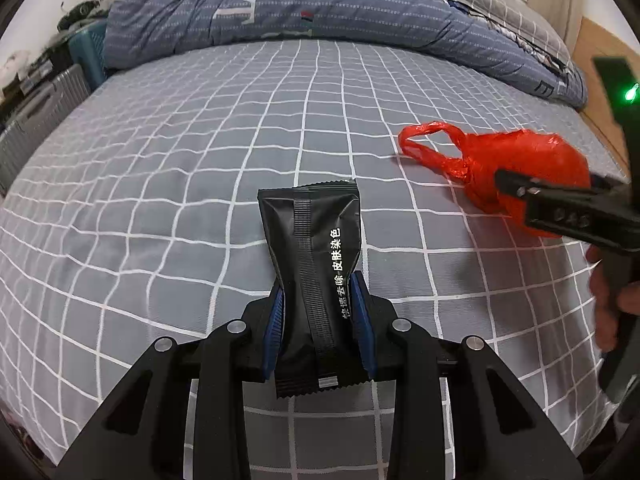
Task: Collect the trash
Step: 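Grasp the black packet with the left tool while the right tool grasps the red plastic bag, then carry the black packet and red bag toward the bin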
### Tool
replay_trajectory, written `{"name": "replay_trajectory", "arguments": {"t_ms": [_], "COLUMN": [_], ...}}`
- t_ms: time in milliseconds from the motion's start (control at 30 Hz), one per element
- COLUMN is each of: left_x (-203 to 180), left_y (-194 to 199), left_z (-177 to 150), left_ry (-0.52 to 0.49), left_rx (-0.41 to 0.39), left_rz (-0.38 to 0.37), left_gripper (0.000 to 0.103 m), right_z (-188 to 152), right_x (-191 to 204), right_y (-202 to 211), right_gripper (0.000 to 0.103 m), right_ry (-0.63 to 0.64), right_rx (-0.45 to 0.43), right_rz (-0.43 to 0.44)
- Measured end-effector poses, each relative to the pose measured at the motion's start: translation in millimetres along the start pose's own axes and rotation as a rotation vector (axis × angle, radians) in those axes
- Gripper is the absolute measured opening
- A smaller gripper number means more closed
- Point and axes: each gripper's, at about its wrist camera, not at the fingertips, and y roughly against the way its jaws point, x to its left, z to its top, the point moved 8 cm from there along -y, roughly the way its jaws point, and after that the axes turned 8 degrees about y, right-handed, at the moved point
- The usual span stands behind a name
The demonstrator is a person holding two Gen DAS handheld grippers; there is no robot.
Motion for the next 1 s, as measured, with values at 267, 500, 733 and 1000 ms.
{"name": "replay_trajectory", "arguments": {"t_ms": [267, 500, 733, 1000], "left_x": [-4.6, -6.2, -13.0, -23.0], "left_y": [-6.8, -7.1, -1.7, 11.0], "left_z": [-4.9, -6.4, -7.1, -11.6], "left_ry": [-0.014, -0.003, -0.015, -0.025], "left_rx": [0.017, 0.027, 0.029, 0.030], "left_rz": [-0.002, -0.019, -0.043, -0.070], "left_gripper": [0.031, 0.031, 0.031, 0.031], "right_z": [-16.9, -25.6, -32.4, -43.0], "right_x": [0.8, 1.0, -10.3, -14.1], "right_y": [-15.9, -4.7, 25.5, 61.9], "right_gripper": [0.059, 0.021, 0.019, 0.019], "right_ry": [-0.016, -0.028, -0.059, -0.062], "right_rx": [0.050, 0.029, -0.018, -0.050], "right_rz": [0.026, 0.050, 0.054, 0.045]}}
